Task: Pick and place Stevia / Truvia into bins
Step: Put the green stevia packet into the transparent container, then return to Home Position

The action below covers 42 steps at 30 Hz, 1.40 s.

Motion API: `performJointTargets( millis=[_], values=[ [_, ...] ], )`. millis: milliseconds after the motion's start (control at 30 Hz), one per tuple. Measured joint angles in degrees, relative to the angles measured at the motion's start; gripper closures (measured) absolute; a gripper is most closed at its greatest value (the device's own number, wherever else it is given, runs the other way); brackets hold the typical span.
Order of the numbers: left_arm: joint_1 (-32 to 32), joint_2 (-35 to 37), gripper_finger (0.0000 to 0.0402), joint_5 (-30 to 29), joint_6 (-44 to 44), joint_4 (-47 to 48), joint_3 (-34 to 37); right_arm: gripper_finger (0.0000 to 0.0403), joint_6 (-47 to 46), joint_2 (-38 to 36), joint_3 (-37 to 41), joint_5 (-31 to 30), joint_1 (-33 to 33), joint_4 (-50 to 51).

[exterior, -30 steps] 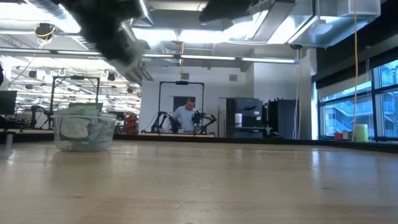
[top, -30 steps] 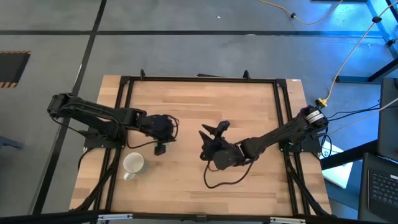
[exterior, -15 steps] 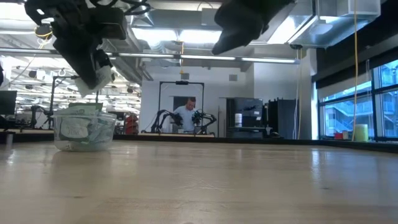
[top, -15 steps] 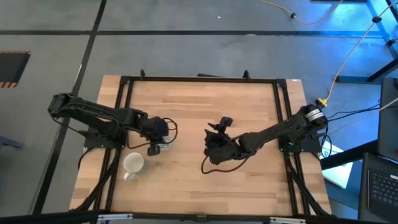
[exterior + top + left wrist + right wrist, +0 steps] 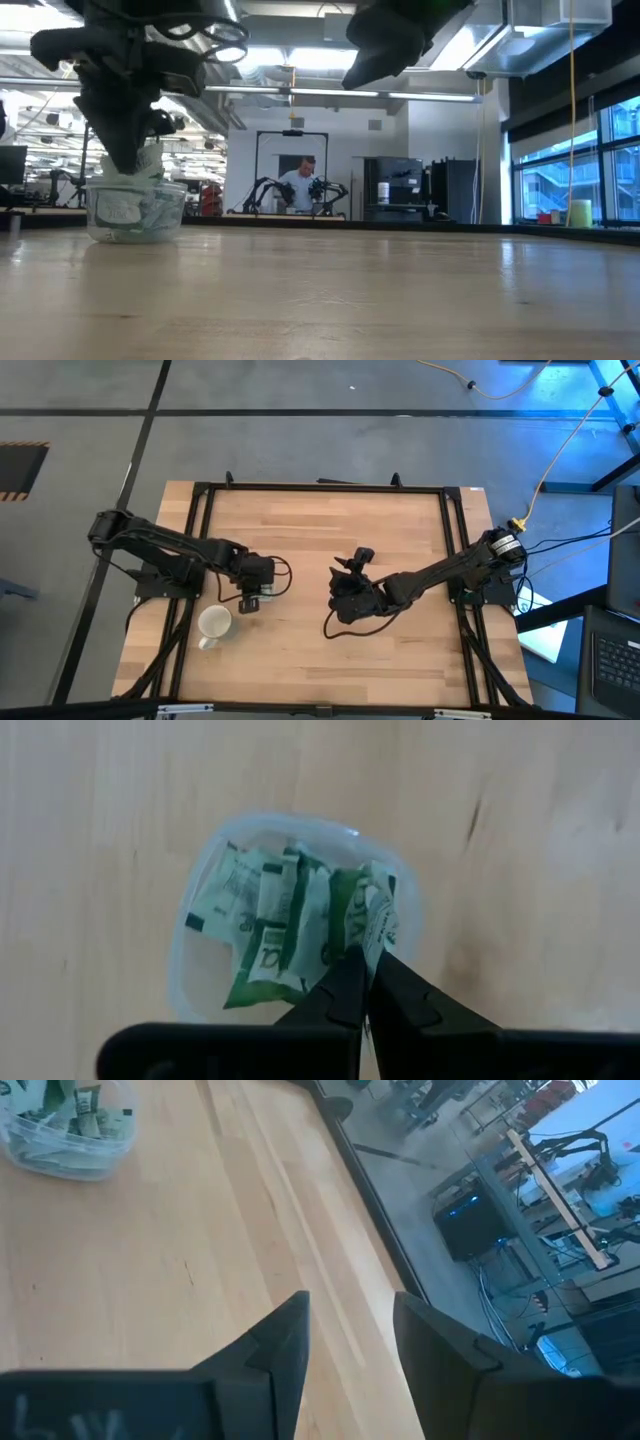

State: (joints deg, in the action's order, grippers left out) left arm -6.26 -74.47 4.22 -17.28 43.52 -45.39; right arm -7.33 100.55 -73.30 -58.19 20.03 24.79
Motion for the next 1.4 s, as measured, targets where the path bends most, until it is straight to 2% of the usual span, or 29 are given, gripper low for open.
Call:
performJointTargets(
  millis=[300,500,667,867,1067,1233,1300,1400],
  values=[
    [0.06,-1.82,0.0383,-1.12,-0.15,1.04,0.0,0.0254,0.04,0.0,0.0,0.0,0.0,0.32],
    [0.09,-1.4,0.0352,-1.95,-0.13,1.85,-0.34,0.0254,0.04,0.0,0.0,0.0,0.0,0.34],
    [0.07,-1.4,0.0329,-2.09,0.06,5.76,-3.58,0.0254,0.15,0.02,0.0,0.0,0.0,0.46],
    [0.53,0.98,0.032,-4.54,7.01,7.08,-7.14,0.0254,-1.87,-0.12,0.04,0.32,0.01,7.34],
    [4.65,9.57,0.032,-4.83,13.52,0.95,-5.58,0.0254,-8.93,-3.05,0.59,6.39,-0.45,18.39],
    [8.25,20.22,0.0325,-4.71,18.48,-9.39,-0.19,0.0254,-10.29,-11.71,8.39,11.06,-1.15,15.66],
    [9.67,24.7,0.0326,-4.35,20.53,-14.07,2.9,0.0254,-7.89,-16.76,13.74,16.33,-2.18,9.93],
    [11.99,30.99,0.0327,-2.18,22.74,-20.58,7.22,0.0254,-1.96,-24.95,22.31,30.71,-5.8,-2.79]
  ],
)
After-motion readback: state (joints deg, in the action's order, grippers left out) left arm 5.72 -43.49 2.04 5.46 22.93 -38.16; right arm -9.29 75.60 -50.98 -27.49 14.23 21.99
